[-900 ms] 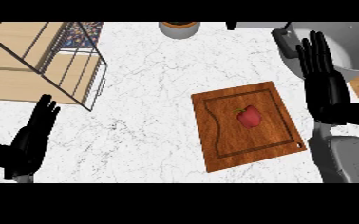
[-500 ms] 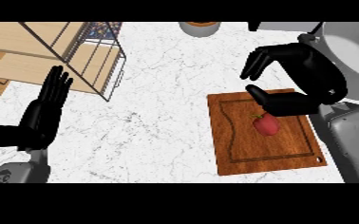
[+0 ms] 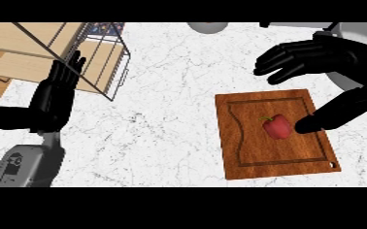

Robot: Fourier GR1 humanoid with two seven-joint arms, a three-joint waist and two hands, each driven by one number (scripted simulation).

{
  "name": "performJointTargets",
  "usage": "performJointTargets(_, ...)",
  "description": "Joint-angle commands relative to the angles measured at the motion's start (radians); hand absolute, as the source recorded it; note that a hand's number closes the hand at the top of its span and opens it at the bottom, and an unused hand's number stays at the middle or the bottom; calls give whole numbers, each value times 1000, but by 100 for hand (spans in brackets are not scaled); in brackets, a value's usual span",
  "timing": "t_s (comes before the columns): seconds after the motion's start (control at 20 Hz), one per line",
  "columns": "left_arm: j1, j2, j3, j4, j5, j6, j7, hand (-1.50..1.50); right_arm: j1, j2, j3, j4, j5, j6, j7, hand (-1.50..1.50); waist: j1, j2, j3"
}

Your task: Pick the bell pepper from the cutting board and place it in the pot

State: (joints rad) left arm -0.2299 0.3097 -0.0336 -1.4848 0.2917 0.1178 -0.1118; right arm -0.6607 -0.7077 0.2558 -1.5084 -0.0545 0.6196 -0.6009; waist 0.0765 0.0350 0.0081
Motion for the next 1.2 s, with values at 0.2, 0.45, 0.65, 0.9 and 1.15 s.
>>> performJointTargets(0.2,-74,-24,-21,5,-30,53,53,0,-86,-220,123,30,270,56,-354,-150,-6,0,-2)
performJointTargets(0.45,-80,8,10,13,-19,45,85,0,-70,-276,281,35,466,-129,-495,-150,-25,-15,-5)
performJointTargets(0.65,-127,-14,2,0,-42,96,124,0,-57,-257,385,118,597,-281,-549,-150,-38,-20,-6)
performJointTargets(0.9,-102,-16,0,-17,-45,93,154,0,-84,-202,437,209,688,-343,-521,-150,-55,-30,-7)
performJointTargets(1.15,-74,-17,31,16,-53,84,98,0,-106,-132,491,313,777,-353,-500,-150,-59,-30,-8)
